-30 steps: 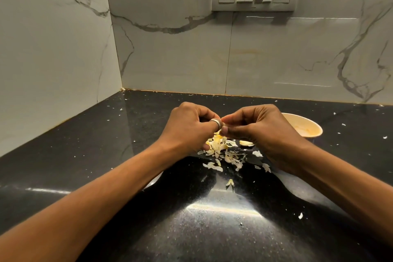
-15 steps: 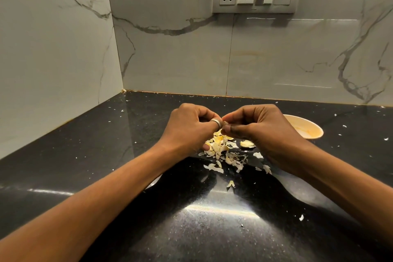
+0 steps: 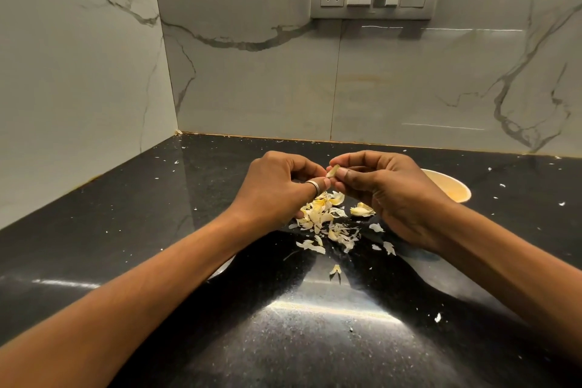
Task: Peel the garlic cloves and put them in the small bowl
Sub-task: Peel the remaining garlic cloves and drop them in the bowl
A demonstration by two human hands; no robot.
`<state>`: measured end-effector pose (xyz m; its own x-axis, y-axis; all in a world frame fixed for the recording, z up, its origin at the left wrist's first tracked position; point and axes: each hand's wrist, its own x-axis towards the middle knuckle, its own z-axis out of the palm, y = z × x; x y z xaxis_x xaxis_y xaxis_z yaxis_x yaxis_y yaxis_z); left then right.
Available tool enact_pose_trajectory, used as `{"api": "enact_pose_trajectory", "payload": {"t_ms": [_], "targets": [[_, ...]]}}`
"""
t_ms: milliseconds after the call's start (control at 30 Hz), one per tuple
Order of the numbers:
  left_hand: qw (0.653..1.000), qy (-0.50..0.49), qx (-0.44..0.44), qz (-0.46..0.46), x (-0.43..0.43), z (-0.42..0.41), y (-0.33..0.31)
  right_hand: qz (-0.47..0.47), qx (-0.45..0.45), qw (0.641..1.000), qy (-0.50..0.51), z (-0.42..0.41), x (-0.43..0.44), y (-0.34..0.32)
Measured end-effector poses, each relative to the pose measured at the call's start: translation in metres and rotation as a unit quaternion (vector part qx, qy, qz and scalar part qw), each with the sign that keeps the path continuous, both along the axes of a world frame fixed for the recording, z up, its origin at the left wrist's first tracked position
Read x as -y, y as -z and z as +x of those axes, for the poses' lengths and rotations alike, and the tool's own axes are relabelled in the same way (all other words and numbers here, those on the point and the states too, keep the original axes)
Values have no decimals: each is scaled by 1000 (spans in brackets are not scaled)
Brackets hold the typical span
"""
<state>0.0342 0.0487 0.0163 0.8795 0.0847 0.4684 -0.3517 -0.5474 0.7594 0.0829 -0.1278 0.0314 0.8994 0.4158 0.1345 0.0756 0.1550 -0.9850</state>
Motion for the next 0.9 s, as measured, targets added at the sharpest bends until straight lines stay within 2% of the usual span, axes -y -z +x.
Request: {"api": "enact_pose_trajectory", "payload": {"t_ms": [367, 700, 900], "targets": [[999, -5, -11, -40, 1, -4, -3, -39, 28, 999, 2, -7, 0, -5], [987, 2, -87, -132, 7, -9, -8, -66, 59, 995, 36, -9, -1, -4], [968, 9, -148, -205, 11, -11, -11, -75, 79, 993, 47, -9, -2, 1]]}}
